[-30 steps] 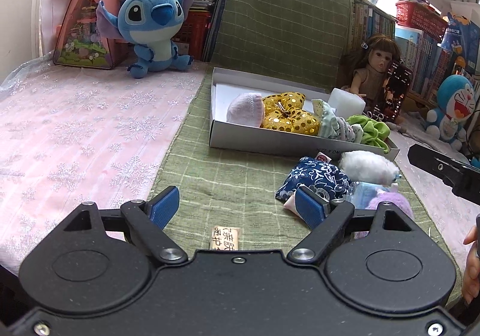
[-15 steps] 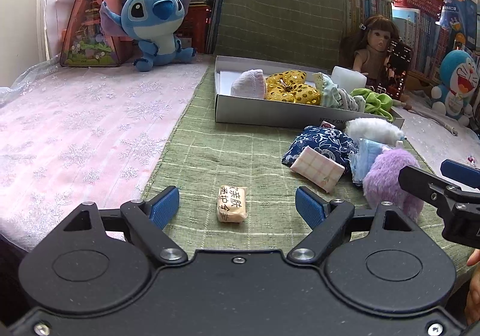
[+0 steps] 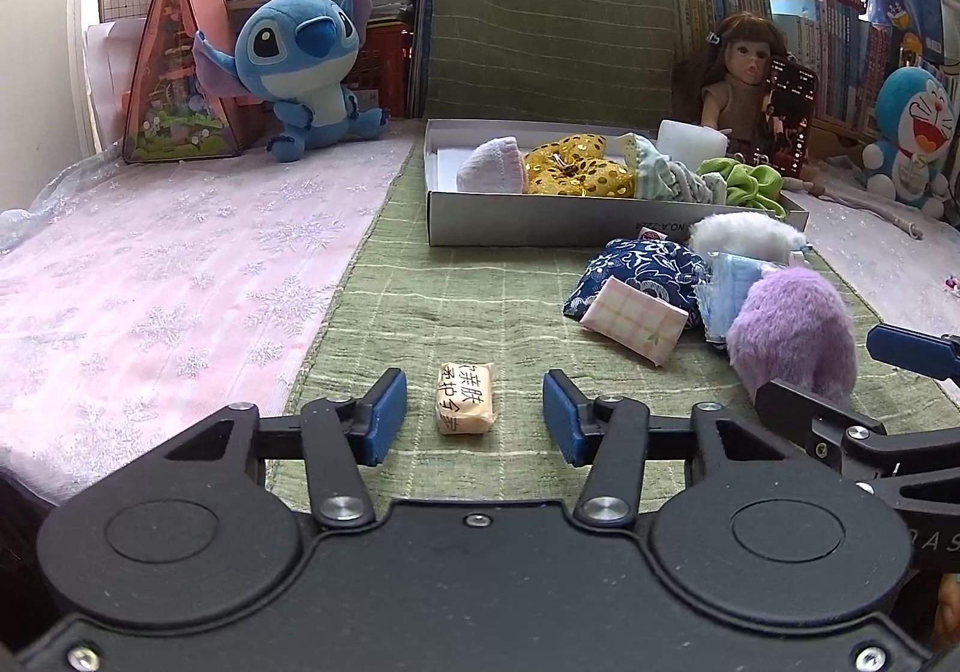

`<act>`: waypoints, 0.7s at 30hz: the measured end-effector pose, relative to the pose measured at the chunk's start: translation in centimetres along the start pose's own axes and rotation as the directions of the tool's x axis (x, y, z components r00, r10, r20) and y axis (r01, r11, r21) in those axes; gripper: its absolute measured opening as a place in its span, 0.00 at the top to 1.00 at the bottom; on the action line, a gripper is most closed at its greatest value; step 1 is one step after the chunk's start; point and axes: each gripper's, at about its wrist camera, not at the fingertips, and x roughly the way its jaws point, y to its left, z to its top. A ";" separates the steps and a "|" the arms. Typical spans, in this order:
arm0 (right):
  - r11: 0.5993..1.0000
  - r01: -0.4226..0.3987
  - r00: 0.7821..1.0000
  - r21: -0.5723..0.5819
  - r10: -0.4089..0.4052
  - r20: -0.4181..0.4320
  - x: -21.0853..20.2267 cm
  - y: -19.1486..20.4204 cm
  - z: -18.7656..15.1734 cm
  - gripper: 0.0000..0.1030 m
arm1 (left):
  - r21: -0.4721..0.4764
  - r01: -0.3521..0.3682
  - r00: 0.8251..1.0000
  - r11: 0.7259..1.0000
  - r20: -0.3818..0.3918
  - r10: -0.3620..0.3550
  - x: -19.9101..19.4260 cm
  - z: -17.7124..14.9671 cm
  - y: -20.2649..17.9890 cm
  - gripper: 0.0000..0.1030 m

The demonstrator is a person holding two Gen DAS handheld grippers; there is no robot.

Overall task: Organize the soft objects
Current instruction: 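Grasp small printed snack packet with left gripper while right gripper grasps purple fluffy ball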

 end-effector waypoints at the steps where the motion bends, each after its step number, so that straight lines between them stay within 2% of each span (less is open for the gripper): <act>1: 1.000 0.001 1.000 -0.008 -0.001 -0.001 0.0 0.1 0.0 0.03 | -0.001 -0.001 1.000 1.000 -0.001 0.001 0.0 0.0 0.0 0.57; 7: 0.999 0.000 1.000 -0.040 0.000 -0.010 0.2 0.7 -0.1 0.10 | 0.026 -0.005 1.000 1.000 -0.002 0.005 0.1 0.0 -0.1 0.66; 15: 0.999 0.017 1.000 -0.050 -0.019 -0.023 0.8 1.3 -0.2 0.17 | 0.064 -0.029 1.000 0.998 0.002 0.029 0.3 -0.2 -0.9 0.66; 21: 0.999 0.024 0.999 -0.031 -0.025 -0.026 1.0 1.2 -0.3 0.27 | 0.079 -0.016 1.000 0.997 0.007 0.015 -0.1 -0.5 -1.4 0.81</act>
